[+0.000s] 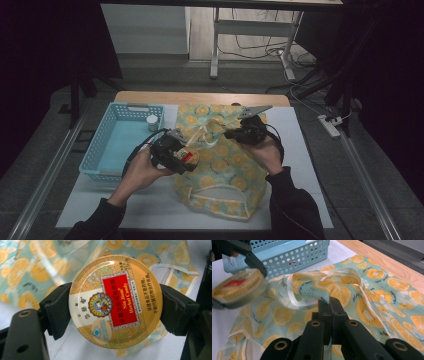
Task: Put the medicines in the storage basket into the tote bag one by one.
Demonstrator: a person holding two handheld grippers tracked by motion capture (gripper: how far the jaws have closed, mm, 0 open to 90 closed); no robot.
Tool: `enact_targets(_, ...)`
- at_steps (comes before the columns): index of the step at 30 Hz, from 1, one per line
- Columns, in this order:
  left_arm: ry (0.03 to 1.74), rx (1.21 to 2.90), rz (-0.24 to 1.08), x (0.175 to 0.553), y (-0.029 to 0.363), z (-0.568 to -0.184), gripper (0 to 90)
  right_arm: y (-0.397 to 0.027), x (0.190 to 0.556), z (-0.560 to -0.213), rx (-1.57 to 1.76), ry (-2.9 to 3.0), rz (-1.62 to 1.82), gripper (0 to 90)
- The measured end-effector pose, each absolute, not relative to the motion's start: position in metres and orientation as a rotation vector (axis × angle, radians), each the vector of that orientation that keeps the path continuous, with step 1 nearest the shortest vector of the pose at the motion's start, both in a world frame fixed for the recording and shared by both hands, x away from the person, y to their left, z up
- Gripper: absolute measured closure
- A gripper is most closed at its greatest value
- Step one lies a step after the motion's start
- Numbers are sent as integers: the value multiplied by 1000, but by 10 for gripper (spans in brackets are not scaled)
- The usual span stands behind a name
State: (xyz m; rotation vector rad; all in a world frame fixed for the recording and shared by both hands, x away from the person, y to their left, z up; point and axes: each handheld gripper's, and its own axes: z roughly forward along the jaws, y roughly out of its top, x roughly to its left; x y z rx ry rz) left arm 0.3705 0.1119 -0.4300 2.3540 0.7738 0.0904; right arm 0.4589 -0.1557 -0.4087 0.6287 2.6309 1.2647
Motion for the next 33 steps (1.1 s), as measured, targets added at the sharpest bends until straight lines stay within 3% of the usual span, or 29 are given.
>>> enact_targets(33, 670, 2385, 71, 411, 29, -472, 200, -155, 459, -411, 628, 2623, 1259, 890)
